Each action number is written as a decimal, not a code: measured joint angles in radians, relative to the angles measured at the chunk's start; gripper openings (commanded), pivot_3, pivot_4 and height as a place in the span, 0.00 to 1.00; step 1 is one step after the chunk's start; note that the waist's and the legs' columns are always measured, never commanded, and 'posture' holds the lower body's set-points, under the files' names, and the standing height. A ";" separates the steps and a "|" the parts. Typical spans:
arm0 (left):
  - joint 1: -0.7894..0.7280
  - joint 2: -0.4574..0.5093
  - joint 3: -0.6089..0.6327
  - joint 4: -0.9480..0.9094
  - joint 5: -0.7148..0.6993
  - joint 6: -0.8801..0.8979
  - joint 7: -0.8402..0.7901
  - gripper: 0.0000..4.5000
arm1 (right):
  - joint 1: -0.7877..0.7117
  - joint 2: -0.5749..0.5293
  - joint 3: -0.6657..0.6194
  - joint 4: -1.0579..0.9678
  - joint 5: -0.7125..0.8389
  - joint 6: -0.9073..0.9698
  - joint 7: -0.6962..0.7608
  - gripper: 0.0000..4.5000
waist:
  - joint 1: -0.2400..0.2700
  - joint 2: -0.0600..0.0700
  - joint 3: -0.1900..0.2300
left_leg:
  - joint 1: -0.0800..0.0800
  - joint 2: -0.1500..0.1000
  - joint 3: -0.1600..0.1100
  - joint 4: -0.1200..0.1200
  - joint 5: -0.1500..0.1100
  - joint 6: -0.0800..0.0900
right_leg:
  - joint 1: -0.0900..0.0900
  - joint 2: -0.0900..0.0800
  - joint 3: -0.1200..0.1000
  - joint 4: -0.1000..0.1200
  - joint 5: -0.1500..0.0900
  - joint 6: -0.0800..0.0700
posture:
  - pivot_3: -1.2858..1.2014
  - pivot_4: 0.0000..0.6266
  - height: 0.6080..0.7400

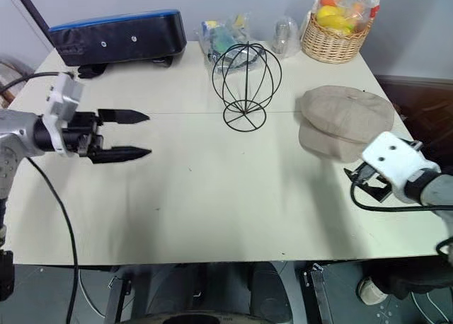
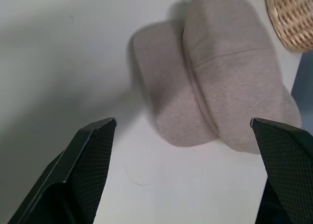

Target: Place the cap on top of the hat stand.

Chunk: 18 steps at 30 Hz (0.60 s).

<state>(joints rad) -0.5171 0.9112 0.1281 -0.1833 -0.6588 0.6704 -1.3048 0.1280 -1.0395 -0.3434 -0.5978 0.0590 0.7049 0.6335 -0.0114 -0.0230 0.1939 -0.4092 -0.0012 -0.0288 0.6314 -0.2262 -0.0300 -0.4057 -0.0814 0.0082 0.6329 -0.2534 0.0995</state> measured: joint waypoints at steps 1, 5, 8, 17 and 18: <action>0.006 -0.009 -0.006 -0.013 -0.005 0.006 0.002 1.00 | -0.022 0.006 0.060 0.004 -0.037 0.008 -0.033 1.00 | 0.000 0.000 0.000 | 0.000 0.000 0.000 0.000 0.000 0.000 | 0.000 0.000 0.000 0.000 0.000 0.000 | 0.52 0.24 1.00; 0.001 -0.040 -0.041 -0.034 -0.009 0.019 0.023 1.00 | -0.136 0.030 0.295 0.070 -0.205 0.007 -0.147 1.00 | -0.001 0.000 0.000 | 0.000 -0.001 0.000 0.001 0.000 0.000 | 0.000 0.000 0.000 0.000 -0.001 -0.002 | 0.52 0.24 1.00; -0.007 -0.052 -0.056 -0.038 -0.009 0.020 0.037 1.00 | -0.211 0.070 0.402 0.141 -0.292 0.006 -0.197 1.00 | -0.001 0.000 0.000 | 0.000 -0.001 0.000 0.000 0.000 0.000 | 0.000 0.000 0.000 0.000 -0.001 -0.001 | 0.52 0.24 1.00; -0.022 -0.062 -0.065 -0.054 -0.016 0.024 0.066 1.00 | -0.427 0.224 0.596 0.470 -0.501 -0.106 -0.322 1.00 | -0.003 -0.001 0.000 | 0.000 -0.001 0.000 0.001 0.000 0.000 | 0.000 0.000 0.000 0.001 0.000 0.000 | 0.52 0.24 1.00; -0.022 -0.063 -0.065 -0.054 -0.019 0.025 0.069 1.00 | -0.437 0.230 0.598 0.493 -0.513 -0.119 -0.331 1.00 | -0.002 -0.001 0.000 | 0.000 -0.001 0.000 0.001 0.000 0.000 | 0.000 0.000 0.000 0.001 0.000 0.000 | 0.52 0.24 1.00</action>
<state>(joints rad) -0.5394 0.8481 0.0634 -0.2377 -0.6778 0.6956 -1.2354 -0.3088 -0.8095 0.2550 -0.1047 -0.4538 0.5862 0.3028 -0.0138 -0.0237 0.1934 -0.4091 -0.0023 -0.0289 0.6322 -0.2261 -0.0299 -0.4057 -0.0813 0.0084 0.6340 -0.2530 0.0999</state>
